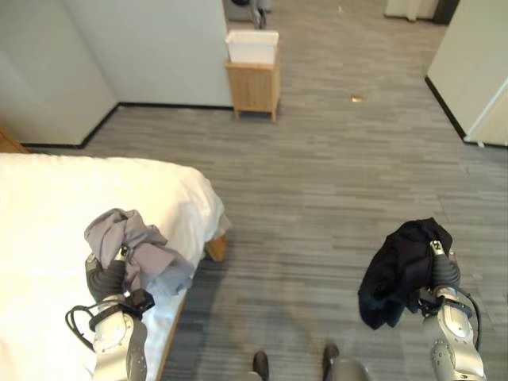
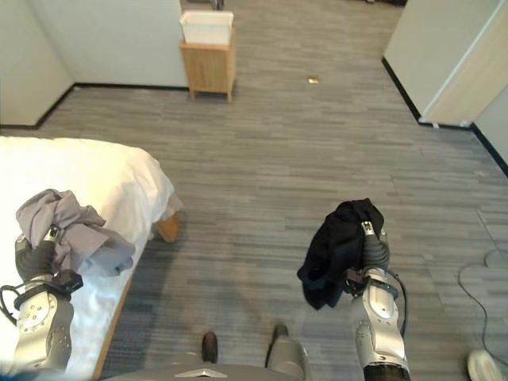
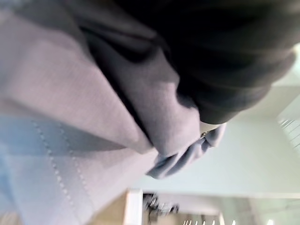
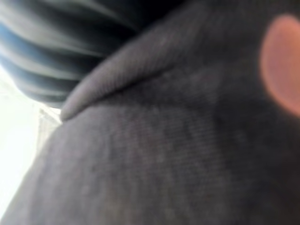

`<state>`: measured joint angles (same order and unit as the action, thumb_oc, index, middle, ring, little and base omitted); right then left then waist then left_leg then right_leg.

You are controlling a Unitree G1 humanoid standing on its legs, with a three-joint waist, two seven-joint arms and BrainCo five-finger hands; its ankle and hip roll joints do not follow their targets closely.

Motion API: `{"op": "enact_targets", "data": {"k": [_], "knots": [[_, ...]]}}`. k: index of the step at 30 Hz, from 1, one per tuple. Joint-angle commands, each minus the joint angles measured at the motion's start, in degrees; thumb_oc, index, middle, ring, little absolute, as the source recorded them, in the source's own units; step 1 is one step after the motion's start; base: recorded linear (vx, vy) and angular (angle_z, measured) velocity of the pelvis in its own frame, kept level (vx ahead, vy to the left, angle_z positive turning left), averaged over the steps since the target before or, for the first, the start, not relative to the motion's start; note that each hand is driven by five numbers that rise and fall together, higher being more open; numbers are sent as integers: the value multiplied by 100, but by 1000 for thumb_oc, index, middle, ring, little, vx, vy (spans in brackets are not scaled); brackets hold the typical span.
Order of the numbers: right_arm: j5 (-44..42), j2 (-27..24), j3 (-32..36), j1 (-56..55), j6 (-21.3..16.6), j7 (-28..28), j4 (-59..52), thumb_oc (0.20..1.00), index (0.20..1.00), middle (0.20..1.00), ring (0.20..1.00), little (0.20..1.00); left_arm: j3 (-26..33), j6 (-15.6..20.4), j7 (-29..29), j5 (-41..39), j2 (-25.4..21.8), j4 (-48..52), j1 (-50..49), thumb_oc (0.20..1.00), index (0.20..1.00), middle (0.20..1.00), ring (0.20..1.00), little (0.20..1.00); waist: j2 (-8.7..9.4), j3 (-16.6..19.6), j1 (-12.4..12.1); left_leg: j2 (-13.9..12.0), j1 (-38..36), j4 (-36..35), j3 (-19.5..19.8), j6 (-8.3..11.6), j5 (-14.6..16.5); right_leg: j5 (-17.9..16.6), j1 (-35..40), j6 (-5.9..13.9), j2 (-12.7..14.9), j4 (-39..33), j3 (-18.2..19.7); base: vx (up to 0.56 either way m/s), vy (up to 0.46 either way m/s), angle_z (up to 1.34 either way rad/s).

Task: Pick up bed clothes into laundry basket.

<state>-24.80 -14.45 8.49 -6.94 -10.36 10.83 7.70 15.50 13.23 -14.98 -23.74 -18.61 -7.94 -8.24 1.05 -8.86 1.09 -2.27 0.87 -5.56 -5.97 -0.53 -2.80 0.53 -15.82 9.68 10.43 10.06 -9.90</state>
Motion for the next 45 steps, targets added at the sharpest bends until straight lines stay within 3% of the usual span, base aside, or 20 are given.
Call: {"op": "enact_targets", "data": {"k": [1, 4, 5, 8, 9, 10, 11, 13, 18, 20, 21, 27, 29, 31, 35, 36, 37, 38, 41, 45], "knots": [[14, -186, 245, 467, -483, 154, -439, 200, 200, 200, 200, 200, 206, 476, 33, 47, -388, 323, 517, 200, 200, 200, 200, 200, -111, -156, 97, 168, -1030, 56, 43, 233, 923, -942, -20, 87, 32, -1105, -431, 358, -191, 20], [-17, -247, 114, 667, -531, 216, -410, 200, 200, 200, 200, 200, 252, 588, -29, -148, -335, 304, 497, 200, 200, 200, 200, 200, -77, -75, 86, -100, -1308, 339, -57, 437, 1146, -1089, 105, 55, 165, -980, -955, 495, -331, -27], [6, -334, -8, 798, -549, 284, -344, 200, 200, 200, 200, 200, 201, 640, -49, -490, -241, 203, 521, 200, 200, 200, 200, 200, -204, -41, 119, -461, -1261, 942, -117, 605, 778, -843, 241, -96, -25, -762, -946, 427, -328, -49], [39, -409, -144, 950, -557, 309, -270, 200, 200, 200, 200, 200, 174, 676, -88, -715, -183, 128, 599, 200, 200, 200, 200, 200, -254, -32, 138, -680, -1081, 1567, -145, 730, 248, -676, 369, -271, -165, -690, -1054, 285, -288, -27], [-147, -471, -290, 1105, -583, 317, -223, 200, 200, 200, 200, 200, 84, 653, -32, -875, -177, 168, 708, 200, 200, 200, 200, 200, -119, -154, 37, -880, -475, 3158, -277, 788, -396, -423, 828, -545, -292, -799, -1170, 215, -317, -17], [-152, -470, -286, 1116, -587, 313, -215, 200, 200, 200, 200, 200, 86, 652, -33, -875, -181, 169, 716, 200, 200, 200, 200, 200, -106, -157, 52, -872, -425, 3203, -254, 785, -401, -447, 820, -558, -281, -818, -1185, 534, -565, -7], [-210, -551, -337, 1124, -575, 237, -183, 200, 200, 200, 200, 200, 106, 655, -1, -808, -233, 348, 666, 200, 200, 200, 200, 200, 73, -296, -135, -763, 17, 4472, -215, 792, -423, -188, 1259, -761, -411, -962, -1115, 431, -352, -18], [-122, -725, -262, 1097, -518, 285, -103, 200, 200, 200, 200, 200, 64, 620, 38, -788, -268, 290, 679, 200, 200, 200, 200, 200, 166, -442, -359, -618, 672, 4812, -147, 738, -215, -33, 1685, -787, -475, -1129, -927, 467, -301, -42], [-266, -683, 46, 874, -512, 272, -162, 200, 200, 200, 200, 200, -310, 387, 240, -622, -322, 58, 704, 200, 200, 200, 200, 200, 158, -461, -573, -641, 1573, 3899, -222, 710, -219, 187, 2199, -723, -455, -1282, -822, 372, -41, -23], [-242, -662, 16, 721, -497, 109, -84, 200, 200, 200, 200, 200, -489, 293, 490, -605, -198, 87, 592, 200, 200, 200, 200, 200, 25, -327, -791, -295, 1822, 2244, -92, 688, -464, 370, 2565, -629, -621, -1483, -698, 727, 92, -5], [-206, -624, -115, 680, -469, -63, -49, 200, 200, 200, 200, 200, -566, 252, 623, -532, -146, 117, 539, 200, 200, 200, 200, 200, -86, -191, -900, -233, 1751, 1111, 97, 776, -930, 496, 2789, -556, -735, -1506, -596, 608, 88, 0], [112, -549, -600, 784, -204, -343, -92, 200, 200, 200, 200, 200, -617, 214, 798, -386, -96, 318, 386, 200, 200, 200, 200, 200, -117, 118, -1119, -293, 1665, 227, -323, 881, -1432, 755, 3491, -404, -662, -1506, -369, 559, 82, -27], [147, -460, -830, 953, -116, -419, -121, 200, 200, 200, 200, 200, -678, 205, 829, -397, -149, 361, 426, 200, 200, 200, 200, 200, -27, 304, -1194, -230, 1501, 289, -518, 684, -1299, 827, 3647, -327, -502, -1506, -341, 534, 157, -34], [81, -322, -1020, 1130, -133, -473, -69, 200, 200, 200, 200, 200, -860, 163, 817, -295, -195, 257, 629, 200, 200, 200, 200, 200, 233, 463, -1315, 56, 1606, 793, -540, 359, -896, 477, 3661, -71, -25, -935, -383, 520, 181, -52], [7, -83, -1463, 1298, -70, -559, -46, 200, 200, 200, 200, 200, -1168, 39, 690, -312, -222, 230, 909, 200, 200, 200, 200, 200, 316, 432, -1277, 585, 975, 1039, -556, -247, -170, -1581, 2804, 71, 773, 1844, -352, 415, 271, 6], [8, -85, -1464, 1301, -68, -559, -47, 200, 200, 200, 200, 200, -1166, 39, 691, -312, -221, 229, 911, 200, 200, 200, 200, 200, 305, 436, -1285, 573, 979, 1029, -563, -249, -183, -1593, 2788, 67, 764, 1844, -340, 559, 358, 29], [245, -130, -1628, 1236, 30, -626, -35, 200, 200, 200, 200, 200, -1218, -10, 723, -263, -252, 280, 926, 200, 200, 200, 200, 200, 132, 322, -1077, 655, 466, 865, -462, -464, 59, -1620, 2200, 15, 858, 2901, -340, 560, 278, 46], [201, -114, -1613, 1147, 107, -660, -101, 200, 200, 200, 200, 200, -1227, -39, 738, -218, -309, 344, 927, 200, 200, 200, 200, 200, 19, 290, -904, 626, 206, 761, -265, -506, 125, -1224, 1746, -65, 660, 3271, -195, 749, 294, 57], [-29, -89, -1584, 1092, 118, -803, -111, 200, 200, 200, 200, 200, -1233, -47, 735, -124, -391, 436, 1087, 200, 200, 200, 200, 200, -108, 175, -542, 575, -504, 484, 103, -418, 348, -362, 688, -301, 345, 2465, -347, 576, 1, 59], [61, -175, -1353, 869, 171, -818, -57, 200, 200, 200, 200, 200, -1085, -12, 855, -143, -416, 457, 877, 200, 200, 200, 200, 200, -57, 77, -238, 458, -1239, 237, 547, -130, 789, -546, 416, -149, -52, -38, -85, 550, -143, 35]]}}
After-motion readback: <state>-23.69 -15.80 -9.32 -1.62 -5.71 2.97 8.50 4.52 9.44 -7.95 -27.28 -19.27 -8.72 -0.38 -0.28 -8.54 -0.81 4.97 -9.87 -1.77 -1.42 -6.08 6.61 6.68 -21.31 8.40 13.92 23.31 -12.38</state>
